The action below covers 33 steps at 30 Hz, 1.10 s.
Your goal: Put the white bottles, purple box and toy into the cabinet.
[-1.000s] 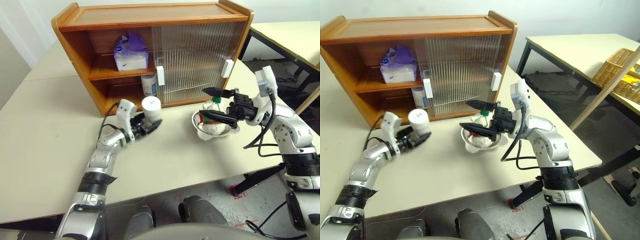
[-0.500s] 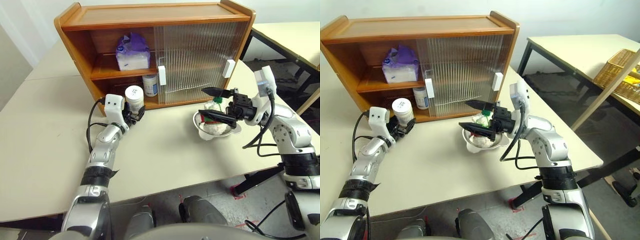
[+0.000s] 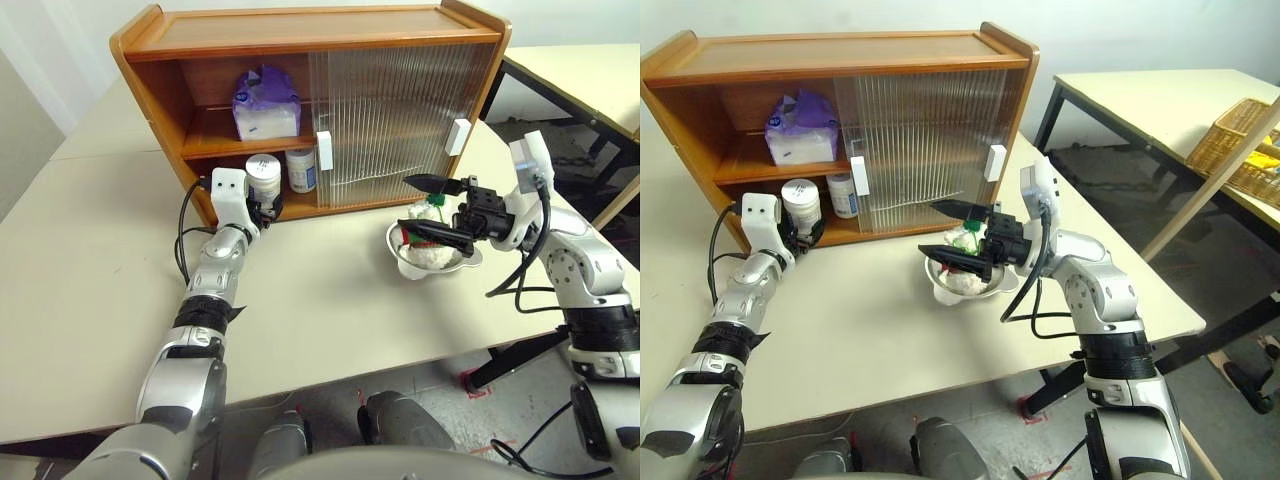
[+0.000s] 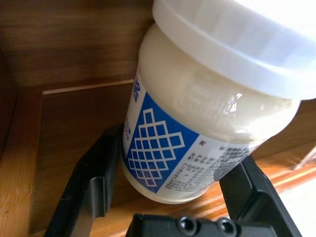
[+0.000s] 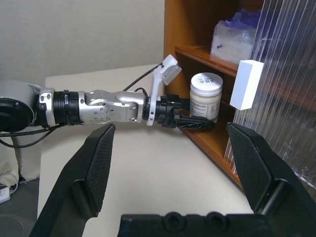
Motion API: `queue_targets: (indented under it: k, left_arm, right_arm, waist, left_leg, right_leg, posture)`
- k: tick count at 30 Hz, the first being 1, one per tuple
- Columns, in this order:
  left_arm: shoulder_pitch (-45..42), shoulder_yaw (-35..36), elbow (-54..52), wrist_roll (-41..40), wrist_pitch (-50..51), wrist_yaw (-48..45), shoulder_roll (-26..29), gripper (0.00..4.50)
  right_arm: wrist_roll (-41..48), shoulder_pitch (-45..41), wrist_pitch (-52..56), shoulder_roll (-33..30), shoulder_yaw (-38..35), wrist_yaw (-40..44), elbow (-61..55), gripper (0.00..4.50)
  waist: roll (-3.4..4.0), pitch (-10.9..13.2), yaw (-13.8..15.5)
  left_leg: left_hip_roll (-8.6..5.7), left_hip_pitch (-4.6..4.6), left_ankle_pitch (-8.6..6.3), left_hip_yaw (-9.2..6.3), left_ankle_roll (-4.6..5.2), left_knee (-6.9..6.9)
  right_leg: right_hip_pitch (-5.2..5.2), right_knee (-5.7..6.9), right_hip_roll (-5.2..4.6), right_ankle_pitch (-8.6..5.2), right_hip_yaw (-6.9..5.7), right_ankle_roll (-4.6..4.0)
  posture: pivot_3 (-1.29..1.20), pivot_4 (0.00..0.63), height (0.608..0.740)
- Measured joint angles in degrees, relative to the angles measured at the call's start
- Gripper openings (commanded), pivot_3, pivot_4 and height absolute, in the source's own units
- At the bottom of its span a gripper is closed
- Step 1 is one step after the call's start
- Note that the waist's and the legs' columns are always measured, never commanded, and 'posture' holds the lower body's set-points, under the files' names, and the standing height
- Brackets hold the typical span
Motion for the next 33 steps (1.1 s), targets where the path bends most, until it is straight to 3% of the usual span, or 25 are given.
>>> queue_targets:
  k: [33]
  left_arm:
    - [-9.47, 2.74, 17.53, -1.49, -5.06, 1.12, 0.39, 3.30]
  right_arm:
    - [0.01, -0.25, 0.24, 0.25, 0.02, 0.51, 0.04, 4.50]
  waist:
    - [-0.08, 0.05, -0.04]
  left_leg:
    - [-0.58, 0.02, 0.15, -0.11, 0.18, 0.10]
  right_leg:
    - [0.12, 0.00, -0.10, 0.05, 0.02, 0.20]
  posture:
    - [-0.27, 0.014, 0.740]
